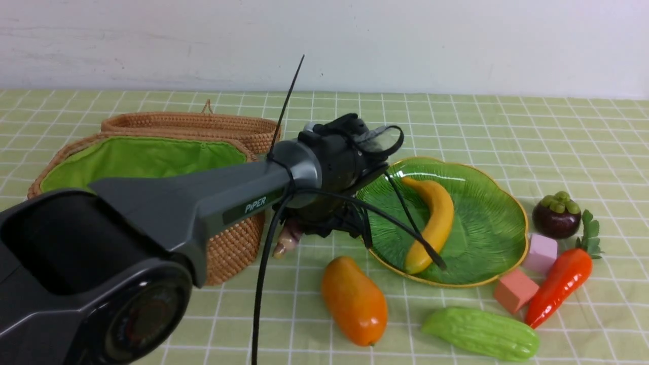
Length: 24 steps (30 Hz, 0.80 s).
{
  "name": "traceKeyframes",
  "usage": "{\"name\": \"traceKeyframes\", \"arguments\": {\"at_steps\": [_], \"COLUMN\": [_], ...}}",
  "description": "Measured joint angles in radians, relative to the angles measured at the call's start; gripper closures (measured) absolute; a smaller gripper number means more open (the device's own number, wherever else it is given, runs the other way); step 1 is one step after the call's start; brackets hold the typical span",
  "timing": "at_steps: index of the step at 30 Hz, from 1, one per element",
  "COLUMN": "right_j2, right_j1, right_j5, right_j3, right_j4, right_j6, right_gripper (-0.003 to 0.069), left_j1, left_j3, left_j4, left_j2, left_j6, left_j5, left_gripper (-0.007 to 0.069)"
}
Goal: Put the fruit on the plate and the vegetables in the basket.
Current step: Use the left arm to grab an eggplant and put it into the left basket
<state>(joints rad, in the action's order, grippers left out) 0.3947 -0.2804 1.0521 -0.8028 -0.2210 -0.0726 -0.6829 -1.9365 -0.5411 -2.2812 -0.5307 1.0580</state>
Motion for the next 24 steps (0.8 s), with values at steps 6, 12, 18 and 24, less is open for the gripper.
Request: {"name": "traceKeyframes", "arguments": {"at_steps": [6, 12, 18, 24], "right_j2": [0.000, 0.000, 0.000, 0.000], "right_j1": [0.000, 0.000, 0.000, 0.000], "right_j5": [-0.005, -0.031, -0.073, -0.080], "right_j3": [0.000, 0.000, 0.000, 0.000], "right_j4": [0.000, -0.039, -0.157, -0.216], "right_j6": [0.000, -0.036, -0.137, -0.181], "right_gripper": [0.0478, 0.0529, 0.0604, 0.0648], "left_j1": [-0.051, -0.121, -0.039, 0.122], "left_j3": [-0.140, -0.209, -0.161, 0.093], "left_j4": [0.090, 0.156, 0.282, 0.318], "left_j2": [0.060, 0.192, 0.401, 0.653], "left_j6": [0.056, 0.206, 0.347, 0.650], "left_j5": [0.088, 0.171, 0.180, 0.180], "left_gripper": [0.0309, 0.0309, 0.0309, 0.0309]}}
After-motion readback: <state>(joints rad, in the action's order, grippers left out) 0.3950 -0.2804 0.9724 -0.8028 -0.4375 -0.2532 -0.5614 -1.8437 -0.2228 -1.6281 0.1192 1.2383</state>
